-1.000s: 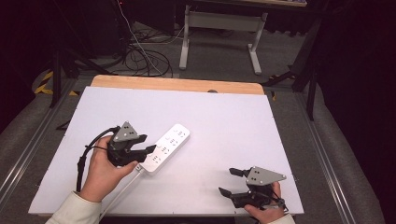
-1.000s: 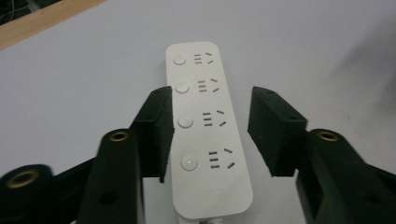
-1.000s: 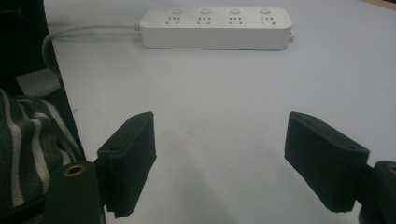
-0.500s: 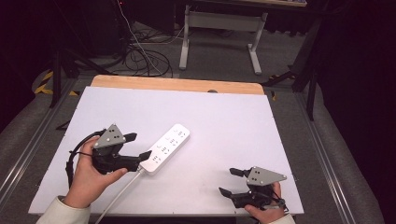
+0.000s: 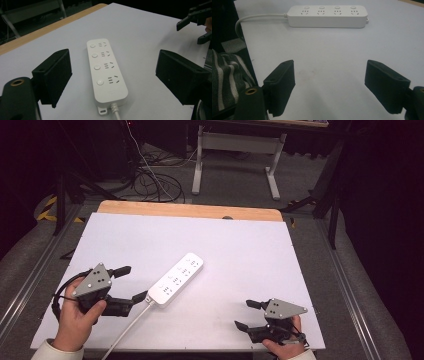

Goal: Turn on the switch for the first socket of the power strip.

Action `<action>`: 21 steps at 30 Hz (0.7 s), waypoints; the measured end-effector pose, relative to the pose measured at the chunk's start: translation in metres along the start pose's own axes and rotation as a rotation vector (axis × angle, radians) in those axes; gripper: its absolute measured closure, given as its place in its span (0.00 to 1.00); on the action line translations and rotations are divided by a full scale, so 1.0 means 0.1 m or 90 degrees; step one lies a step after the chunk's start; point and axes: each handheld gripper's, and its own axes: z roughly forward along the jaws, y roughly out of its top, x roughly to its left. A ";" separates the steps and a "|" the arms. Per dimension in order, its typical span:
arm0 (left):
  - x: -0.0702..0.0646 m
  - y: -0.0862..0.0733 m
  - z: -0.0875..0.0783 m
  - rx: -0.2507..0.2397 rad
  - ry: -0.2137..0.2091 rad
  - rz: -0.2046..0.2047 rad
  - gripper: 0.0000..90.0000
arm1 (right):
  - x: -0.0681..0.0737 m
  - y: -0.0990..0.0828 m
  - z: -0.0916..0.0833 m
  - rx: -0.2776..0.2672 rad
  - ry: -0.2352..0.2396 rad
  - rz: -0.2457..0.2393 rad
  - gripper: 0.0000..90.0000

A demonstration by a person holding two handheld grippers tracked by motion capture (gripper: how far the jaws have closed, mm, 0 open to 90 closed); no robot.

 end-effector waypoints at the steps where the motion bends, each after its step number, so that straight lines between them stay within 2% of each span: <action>1: 0.00 -0.02 -0.02 -0.002 0.002 -0.001 0.15 | 0.00 0.00 0.00 0.000 0.000 0.000 0.27; 8: 0.03 -0.20 -0.12 -0.005 0.011 0.006 0.14 | 0.00 0.00 0.00 -0.001 -0.001 0.000 0.27; 11: 0.06 -0.28 -0.15 -0.002 0.003 0.004 0.12 | 0.00 0.00 0.00 0.000 -0.001 0.001 0.27; 15: 0.06 -0.38 -0.19 -0.009 0.008 0.009 0.11 | 0.00 0.00 0.00 -0.001 0.001 0.002 0.27; 19: 0.06 -0.50 -0.21 -0.022 0.012 0.005 0.11 | -0.01 0.00 -0.01 -0.005 0.000 0.005 0.27; 21: 0.07 -0.56 -0.21 -0.017 0.011 0.001 0.11 | -0.01 0.00 -0.01 -0.005 0.000 0.005 0.27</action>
